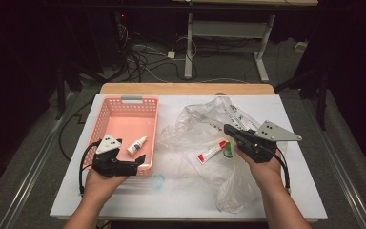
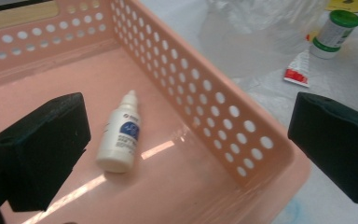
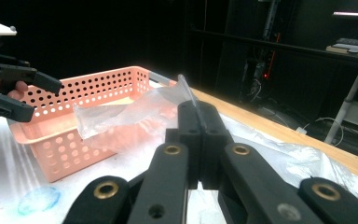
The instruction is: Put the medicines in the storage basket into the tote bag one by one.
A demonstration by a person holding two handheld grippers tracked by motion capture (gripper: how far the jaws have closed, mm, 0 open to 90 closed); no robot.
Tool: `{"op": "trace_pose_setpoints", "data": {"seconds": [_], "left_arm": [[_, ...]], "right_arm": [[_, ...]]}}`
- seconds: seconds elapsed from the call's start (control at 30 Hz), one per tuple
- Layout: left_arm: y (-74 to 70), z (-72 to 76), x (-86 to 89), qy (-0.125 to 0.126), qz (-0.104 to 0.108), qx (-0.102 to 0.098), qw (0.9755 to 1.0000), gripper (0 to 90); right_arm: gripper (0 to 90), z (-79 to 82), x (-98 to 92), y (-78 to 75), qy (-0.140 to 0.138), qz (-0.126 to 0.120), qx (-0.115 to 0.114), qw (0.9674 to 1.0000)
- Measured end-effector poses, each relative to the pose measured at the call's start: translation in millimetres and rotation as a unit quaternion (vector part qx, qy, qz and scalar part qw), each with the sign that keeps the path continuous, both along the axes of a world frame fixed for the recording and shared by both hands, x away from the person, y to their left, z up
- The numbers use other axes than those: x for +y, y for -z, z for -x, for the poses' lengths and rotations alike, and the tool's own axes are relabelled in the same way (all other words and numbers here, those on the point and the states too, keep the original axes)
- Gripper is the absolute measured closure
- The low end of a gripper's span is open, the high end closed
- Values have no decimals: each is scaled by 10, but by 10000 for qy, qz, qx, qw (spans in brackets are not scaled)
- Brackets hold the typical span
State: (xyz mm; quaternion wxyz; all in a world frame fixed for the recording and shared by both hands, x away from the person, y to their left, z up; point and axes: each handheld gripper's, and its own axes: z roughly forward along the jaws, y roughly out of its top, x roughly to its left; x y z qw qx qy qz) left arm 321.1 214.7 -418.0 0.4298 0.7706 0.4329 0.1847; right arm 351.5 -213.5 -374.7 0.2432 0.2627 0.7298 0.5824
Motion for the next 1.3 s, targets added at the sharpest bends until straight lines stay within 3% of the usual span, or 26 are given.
{"op": "trace_pose_setpoints", "data": {"seconds": [0.2, 0.5, 0.73, 0.93, 1.17, 1.3], "left_arm": [[-38, -53, 46, -69, 89, -8, 9999, 0], [-198, -314, 21, -133, 24, -8, 9999, 0], [-193, -573, -31, -114, -173, 122, 9997, 0], [-105, -794, -37, -125, -319, 442, 9984, 7], [3, -1000, -74, -56, -633, 1068, 9922, 79], [80, -1087, -114, 46, -916, 1543, 9837, 121]], "right_arm": [[900, -4, -6, -3, 20, -25, -9, 10000], [900, 3, -25, -16, 34, -59, -23, 10000], [900, -1, -20, -9, 16, -45, -12, 10000], [900, -8, -25, -3, 26, -56, 2, 10000], [900, -11, -20, 2, 21, -66, 16, 10000], [900, -11, -19, 1, 10, -65, 18, 10000]]}}
